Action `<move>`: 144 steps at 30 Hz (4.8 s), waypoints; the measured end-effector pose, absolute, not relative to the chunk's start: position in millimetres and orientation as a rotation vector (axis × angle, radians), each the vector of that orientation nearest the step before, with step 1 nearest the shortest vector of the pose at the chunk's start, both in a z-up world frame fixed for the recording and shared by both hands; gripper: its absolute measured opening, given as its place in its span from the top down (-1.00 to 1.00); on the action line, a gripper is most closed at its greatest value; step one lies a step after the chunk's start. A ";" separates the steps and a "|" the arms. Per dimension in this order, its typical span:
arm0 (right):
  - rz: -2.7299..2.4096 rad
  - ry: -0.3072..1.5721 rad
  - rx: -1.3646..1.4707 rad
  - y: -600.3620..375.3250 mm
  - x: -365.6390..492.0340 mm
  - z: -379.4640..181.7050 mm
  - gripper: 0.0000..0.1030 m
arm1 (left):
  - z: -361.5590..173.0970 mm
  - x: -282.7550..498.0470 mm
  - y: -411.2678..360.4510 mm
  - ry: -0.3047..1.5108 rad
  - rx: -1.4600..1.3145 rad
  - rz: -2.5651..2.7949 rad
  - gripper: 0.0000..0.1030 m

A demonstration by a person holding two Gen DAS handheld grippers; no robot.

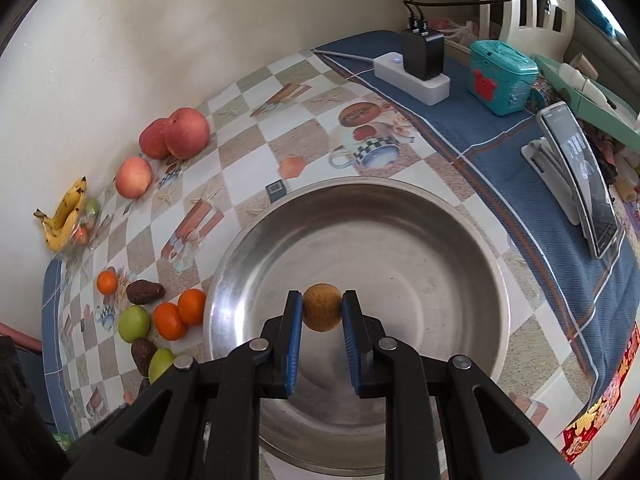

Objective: Organize fruits

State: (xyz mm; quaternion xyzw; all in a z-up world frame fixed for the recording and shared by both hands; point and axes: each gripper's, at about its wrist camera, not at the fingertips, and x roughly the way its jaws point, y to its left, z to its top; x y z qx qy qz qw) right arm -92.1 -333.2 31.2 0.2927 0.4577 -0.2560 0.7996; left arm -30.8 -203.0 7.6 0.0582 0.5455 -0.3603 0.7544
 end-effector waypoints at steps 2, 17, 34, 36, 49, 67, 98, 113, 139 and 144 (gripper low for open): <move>-0.558 0.983 0.628 -334.6 -93.2 31.6 0.57 | 7.4 -29.1 -198.9 1.194 0.121 -0.774 0.04; -0.536 1.035 0.566 -322.7 -84.3 26.6 0.31 | 2.6 7.8 -135.1 1.293 0.042 -0.491 -0.31; -0.418 1.061 0.429 -262.9 -61.3 35.8 0.30 | 25.4 48.5 -5.3 1.201 -0.136 -0.158 -0.32; -0.401 1.058 0.413 -252.7 -57.2 40.0 0.30 | 24.1 50.5 3.2 1.206 -0.162 -0.145 -0.32; -0.333 1.057 0.333 -217.8 -20.8 58.6 0.30 | 8.5 58.5 7.7 1.244 -0.146 -0.098 -0.40; -0.349 1.167 0.351 -220.1 -23.4 19.7 0.30 | -25.9 57.5 6.1 1.333 -0.105 -0.026 -1.00; -0.246 1.108 0.260 -200.8 -17.5 27.1 -0.87 | -16.3 48.1 -4.1 1.307 -0.113 -0.099 -1.00; -0.185 1.113 0.391 -206.8 -11.4 16.4 -0.46 | -31.9 32.7 -29.7 1.435 -0.151 -0.259 -0.57; -0.090 1.210 0.589 -199.8 -1.8 -26.8 0.21 | -31.7 38.3 -23.1 1.425 -0.205 -0.266 0.24; -0.112 1.185 0.594 -207.2 -6.4 -19.1 0.21 | -20.5 47.7 0.6 1.360 -0.249 -0.178 0.24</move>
